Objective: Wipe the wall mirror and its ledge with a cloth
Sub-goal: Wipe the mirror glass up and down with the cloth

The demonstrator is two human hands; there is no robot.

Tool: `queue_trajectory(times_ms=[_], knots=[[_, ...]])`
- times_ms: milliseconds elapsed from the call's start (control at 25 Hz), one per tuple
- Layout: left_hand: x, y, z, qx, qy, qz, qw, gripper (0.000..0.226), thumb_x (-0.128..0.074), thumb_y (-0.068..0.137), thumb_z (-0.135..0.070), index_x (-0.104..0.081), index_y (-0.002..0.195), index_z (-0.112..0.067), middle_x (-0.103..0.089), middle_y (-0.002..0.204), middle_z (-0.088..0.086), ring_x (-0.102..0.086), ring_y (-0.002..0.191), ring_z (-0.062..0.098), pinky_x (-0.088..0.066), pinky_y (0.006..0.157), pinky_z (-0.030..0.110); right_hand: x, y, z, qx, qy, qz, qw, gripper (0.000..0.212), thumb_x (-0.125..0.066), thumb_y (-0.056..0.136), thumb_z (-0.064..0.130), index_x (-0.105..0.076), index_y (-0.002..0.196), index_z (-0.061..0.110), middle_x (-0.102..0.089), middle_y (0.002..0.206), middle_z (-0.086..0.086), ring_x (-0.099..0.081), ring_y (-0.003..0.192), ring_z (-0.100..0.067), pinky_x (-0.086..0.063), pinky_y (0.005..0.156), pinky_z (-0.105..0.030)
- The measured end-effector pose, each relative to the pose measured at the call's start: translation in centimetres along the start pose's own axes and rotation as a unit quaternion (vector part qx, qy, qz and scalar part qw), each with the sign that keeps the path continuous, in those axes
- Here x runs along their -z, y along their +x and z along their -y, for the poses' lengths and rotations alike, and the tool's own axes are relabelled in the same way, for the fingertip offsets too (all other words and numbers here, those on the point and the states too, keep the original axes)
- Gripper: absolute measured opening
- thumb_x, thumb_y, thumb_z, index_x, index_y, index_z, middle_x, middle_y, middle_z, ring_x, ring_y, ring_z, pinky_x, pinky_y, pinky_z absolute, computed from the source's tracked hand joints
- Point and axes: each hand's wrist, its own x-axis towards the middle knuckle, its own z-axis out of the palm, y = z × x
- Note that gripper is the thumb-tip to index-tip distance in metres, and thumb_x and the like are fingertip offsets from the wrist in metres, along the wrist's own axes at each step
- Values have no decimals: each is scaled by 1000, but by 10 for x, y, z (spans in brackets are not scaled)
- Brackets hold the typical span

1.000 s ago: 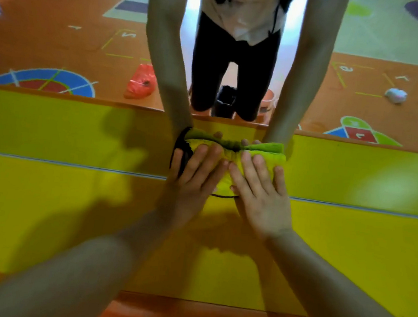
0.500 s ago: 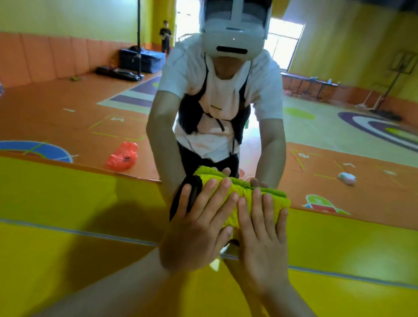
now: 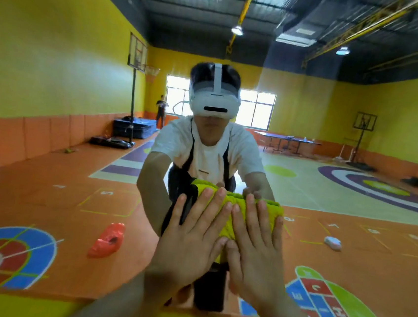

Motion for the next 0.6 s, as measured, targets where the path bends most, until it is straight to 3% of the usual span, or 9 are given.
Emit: queue_trajectory(times_ms=[240, 600], knots=[[59, 172, 54, 32, 20, -53, 998, 61, -32, 107, -43, -29, 161, -14, -20, 170, 8, -17, 157, 27, -23, 122, 60, 77, 169, -37, 15, -44, -73, 996, 54, -16, 111, 39, -28, 161, 20, -17, 170, -4, -14, 157, -25, -14, 125, -56], [131, 394, 116, 53, 27, -97, 994, 60, -17, 109, -42, -25, 162, -17, -13, 172, 3, -8, 159, 23, -11, 126, 55, 177, 385, -86, 14, -116, -163, 980, 53, -18, 111, 39, -24, 162, 25, -16, 170, -1, -11, 158, -20, -9, 127, -50]])
